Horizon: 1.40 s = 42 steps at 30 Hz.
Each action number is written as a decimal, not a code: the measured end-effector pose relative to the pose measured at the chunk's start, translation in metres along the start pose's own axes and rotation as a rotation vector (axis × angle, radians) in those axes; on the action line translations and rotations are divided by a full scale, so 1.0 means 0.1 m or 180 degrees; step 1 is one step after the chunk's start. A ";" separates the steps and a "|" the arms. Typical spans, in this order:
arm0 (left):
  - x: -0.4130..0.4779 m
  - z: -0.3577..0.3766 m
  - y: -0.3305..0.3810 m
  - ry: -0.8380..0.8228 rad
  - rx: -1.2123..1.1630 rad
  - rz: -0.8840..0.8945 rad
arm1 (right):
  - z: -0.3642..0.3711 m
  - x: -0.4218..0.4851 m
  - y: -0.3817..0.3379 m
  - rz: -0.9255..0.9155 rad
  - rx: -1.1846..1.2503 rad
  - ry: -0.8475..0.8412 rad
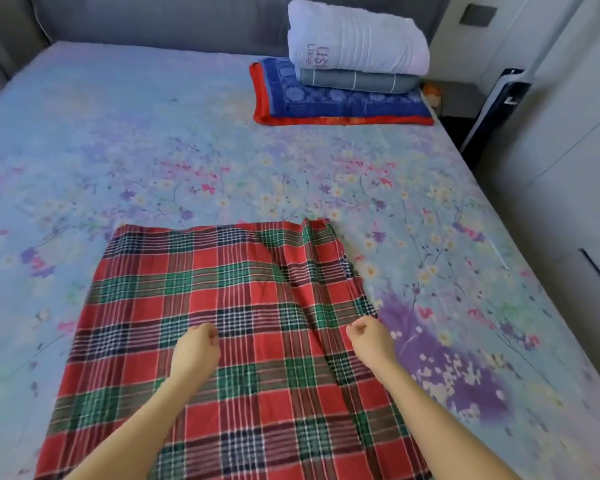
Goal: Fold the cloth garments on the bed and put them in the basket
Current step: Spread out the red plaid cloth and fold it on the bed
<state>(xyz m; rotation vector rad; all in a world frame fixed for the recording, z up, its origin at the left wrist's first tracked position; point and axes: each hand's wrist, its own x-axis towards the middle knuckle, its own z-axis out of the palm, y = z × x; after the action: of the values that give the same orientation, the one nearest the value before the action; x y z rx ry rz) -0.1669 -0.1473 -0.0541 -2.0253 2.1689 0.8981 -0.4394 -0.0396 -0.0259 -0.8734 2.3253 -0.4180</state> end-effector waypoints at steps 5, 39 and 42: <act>1.03 0.30 0.45 0.0370 0.0221 0.0357 | 0.21 1.24 -0.17 0.0148 -0.0066 0.0329; 2.30 0.27 1.12 -0.0312 0.2443 0.2680 | 0.57 2.11 -0.55 -0.1703 -0.0923 0.0699; 1.96 0.07 0.79 0.0138 0.2093 0.3250 | 0.88 1.44 -0.51 -0.1199 -0.0876 -0.1071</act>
<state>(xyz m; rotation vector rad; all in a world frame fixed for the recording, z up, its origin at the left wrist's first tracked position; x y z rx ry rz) -0.2710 -0.3227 -0.1100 -0.6041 2.9489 0.0550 -0.4439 -0.1812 -0.1315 -1.4078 1.9336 -0.0882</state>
